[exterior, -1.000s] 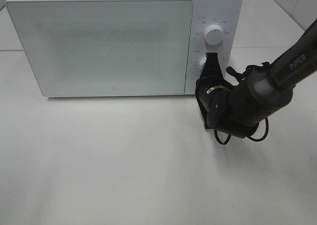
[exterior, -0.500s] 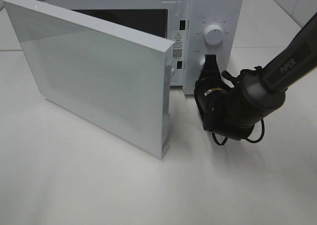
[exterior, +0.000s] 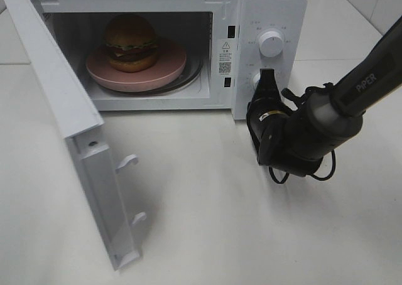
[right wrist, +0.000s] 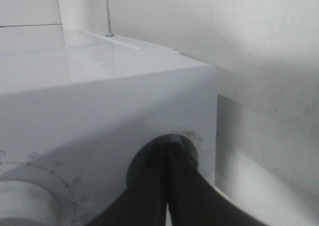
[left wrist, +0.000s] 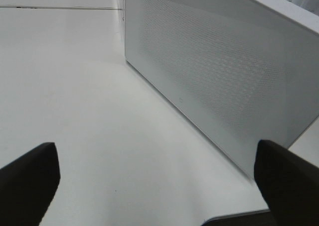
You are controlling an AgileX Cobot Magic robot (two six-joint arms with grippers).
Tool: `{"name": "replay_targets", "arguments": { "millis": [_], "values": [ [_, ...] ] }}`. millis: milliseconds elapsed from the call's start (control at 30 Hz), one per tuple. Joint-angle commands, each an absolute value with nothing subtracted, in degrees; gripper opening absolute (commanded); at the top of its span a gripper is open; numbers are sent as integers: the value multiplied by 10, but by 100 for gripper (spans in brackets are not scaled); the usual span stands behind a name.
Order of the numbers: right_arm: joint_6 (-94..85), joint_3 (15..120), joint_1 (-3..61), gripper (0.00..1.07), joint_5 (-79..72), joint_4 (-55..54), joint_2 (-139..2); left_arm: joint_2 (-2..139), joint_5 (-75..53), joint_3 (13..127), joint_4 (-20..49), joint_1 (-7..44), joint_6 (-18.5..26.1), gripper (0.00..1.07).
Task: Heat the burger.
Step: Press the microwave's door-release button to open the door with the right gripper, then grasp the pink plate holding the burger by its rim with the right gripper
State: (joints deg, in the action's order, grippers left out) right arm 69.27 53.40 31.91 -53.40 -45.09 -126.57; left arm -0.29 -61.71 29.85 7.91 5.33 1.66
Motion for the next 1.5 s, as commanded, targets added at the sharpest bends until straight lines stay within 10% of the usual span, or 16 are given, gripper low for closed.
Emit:
{"name": "replay_targets", "arguments": {
  "millis": [33,1067,1500],
  "values": [
    [688,571,301,0,-605,-414,-1239,-13,-612,296,80,52,15,98],
    [646,398,362,0,-524,-407,-1121,-13,-612,296,80,52,15,98],
    [334,365,360,2,-300,-352,-983,-13,-612,296,80,52,15,98]
  ]
}}
